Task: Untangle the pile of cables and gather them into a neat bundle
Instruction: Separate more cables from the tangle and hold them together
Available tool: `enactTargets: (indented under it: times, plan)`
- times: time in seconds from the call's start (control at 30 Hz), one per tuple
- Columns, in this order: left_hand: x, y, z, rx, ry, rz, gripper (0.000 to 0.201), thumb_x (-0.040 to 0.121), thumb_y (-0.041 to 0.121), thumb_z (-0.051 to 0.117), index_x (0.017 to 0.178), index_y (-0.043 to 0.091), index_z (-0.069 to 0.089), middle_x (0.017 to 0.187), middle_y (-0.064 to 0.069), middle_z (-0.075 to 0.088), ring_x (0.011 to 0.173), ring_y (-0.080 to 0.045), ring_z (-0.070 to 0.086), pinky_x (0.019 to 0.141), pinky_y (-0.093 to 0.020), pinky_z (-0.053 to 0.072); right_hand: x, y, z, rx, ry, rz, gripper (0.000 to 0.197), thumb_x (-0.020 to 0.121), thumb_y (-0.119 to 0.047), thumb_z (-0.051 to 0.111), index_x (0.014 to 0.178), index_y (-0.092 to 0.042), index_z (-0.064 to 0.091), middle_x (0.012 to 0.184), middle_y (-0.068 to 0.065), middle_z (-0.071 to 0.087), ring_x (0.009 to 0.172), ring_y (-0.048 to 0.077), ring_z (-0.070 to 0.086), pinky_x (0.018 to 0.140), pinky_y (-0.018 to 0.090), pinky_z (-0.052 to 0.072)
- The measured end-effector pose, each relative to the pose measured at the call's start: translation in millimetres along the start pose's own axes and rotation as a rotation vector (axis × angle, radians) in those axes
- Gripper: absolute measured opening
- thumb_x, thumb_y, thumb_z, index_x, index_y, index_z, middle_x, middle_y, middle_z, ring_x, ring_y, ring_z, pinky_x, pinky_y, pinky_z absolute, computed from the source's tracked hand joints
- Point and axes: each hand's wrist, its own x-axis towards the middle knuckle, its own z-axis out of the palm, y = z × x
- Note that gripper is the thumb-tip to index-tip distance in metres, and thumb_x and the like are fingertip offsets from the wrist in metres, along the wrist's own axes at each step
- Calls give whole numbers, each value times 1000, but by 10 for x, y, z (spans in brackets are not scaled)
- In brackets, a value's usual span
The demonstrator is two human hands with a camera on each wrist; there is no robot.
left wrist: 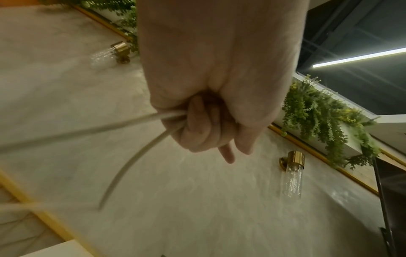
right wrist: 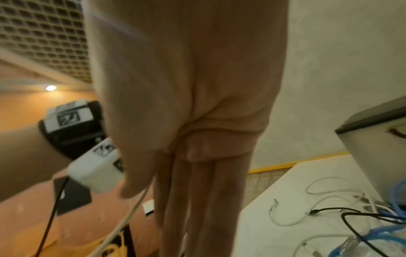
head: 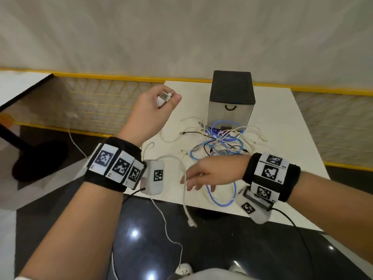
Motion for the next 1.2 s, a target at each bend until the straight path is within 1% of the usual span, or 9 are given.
enactTargets:
  times: [0.07,0.17,0.3,0.37,0.53,0.67,0.83,1.03,1.2]
  plan:
    - [-122,-17,-59,18,-52,-32,17,96,31,60,96,14,61,61,-3,40,42,-6,28,40,-16,24,62,-1,76,-251,-101,28,40,97,-43,46,112,-11,66,96,10,68,74,20,66,76,40,58]
    - [-284,-39,-129,-37,-193,-138,22,99,36,53,93,15,56,58,-4,29,46,-11,22,42,-24,20,103,-27,26,-386,27,80,46,93,-55,45,92,-15,69,82,1,70,72,21,67,77,41,56]
    - [-480,-17,-62,-247,-342,-228,22,104,31,42,90,14,46,56,5,30,47,-10,24,43,-20,24,155,-257,-62,13,295,-45,37,95,-44,50,117,-15,54,103,-9,62,62,16,67,60,37,58]
    - [-542,-25,17,-229,-322,-199,21,106,29,38,91,15,43,59,4,33,49,-10,27,45,-20,29,227,-343,-7,246,278,-125,27,99,-31,47,117,-11,47,100,-13,58,55,13,64,52,31,53]
    - [-524,-66,31,-436,-123,-156,23,108,24,31,86,19,38,57,8,32,45,-5,24,41,-17,23,496,-200,427,452,211,-204,25,105,-18,27,102,-2,46,93,8,61,54,15,61,48,22,46]
    - [-437,-123,-93,-501,22,-127,21,108,23,29,90,19,40,54,13,31,44,-5,22,39,-17,19,620,149,785,262,133,-32,26,103,-21,25,108,-9,47,98,19,65,72,33,65,58,28,44]
    - [-333,-299,-152,-474,60,-227,32,106,40,32,86,22,49,54,13,29,46,-6,21,40,-18,19,627,537,676,-8,134,156,65,89,5,45,148,-16,26,148,8,36,124,22,49,94,17,39]
    - [-284,-563,27,-468,-9,-346,33,107,34,31,85,21,52,58,10,31,46,-7,22,42,-19,19,862,762,224,36,596,235,32,91,1,40,115,-6,60,118,12,57,107,27,58,89,29,47]
    - [-175,-770,185,-397,34,-415,31,107,32,32,88,21,54,57,12,33,44,-5,24,44,-21,21,1330,1001,-88,-98,631,307,33,90,6,43,118,-6,56,122,12,50,109,29,55,94,38,46]
